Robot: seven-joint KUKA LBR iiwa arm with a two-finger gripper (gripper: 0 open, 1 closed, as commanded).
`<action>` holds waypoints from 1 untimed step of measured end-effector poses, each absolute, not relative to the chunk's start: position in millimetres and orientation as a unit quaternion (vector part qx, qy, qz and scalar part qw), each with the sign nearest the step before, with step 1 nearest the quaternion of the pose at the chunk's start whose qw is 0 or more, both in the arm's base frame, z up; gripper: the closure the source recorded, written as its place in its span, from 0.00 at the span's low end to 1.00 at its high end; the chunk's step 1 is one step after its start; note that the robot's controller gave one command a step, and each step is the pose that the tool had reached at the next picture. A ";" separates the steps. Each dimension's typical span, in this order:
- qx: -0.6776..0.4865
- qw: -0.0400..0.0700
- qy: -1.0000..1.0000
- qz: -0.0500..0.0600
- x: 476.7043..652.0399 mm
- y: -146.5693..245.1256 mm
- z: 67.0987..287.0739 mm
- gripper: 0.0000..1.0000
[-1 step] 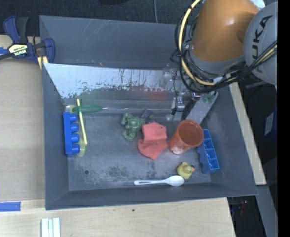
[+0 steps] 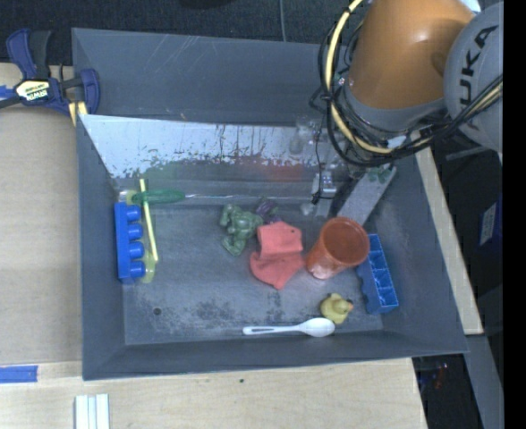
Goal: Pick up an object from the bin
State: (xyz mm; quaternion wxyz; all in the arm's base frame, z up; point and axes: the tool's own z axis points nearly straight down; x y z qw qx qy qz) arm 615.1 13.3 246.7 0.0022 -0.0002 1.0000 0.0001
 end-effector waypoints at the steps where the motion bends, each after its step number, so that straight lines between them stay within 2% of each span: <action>1: -0.044 0.004 0.999 0.000 607.2 30.8 201.0 0.00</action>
Offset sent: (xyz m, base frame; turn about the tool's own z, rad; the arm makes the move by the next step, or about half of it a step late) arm -0.0173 0.0728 -0.1031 -0.0889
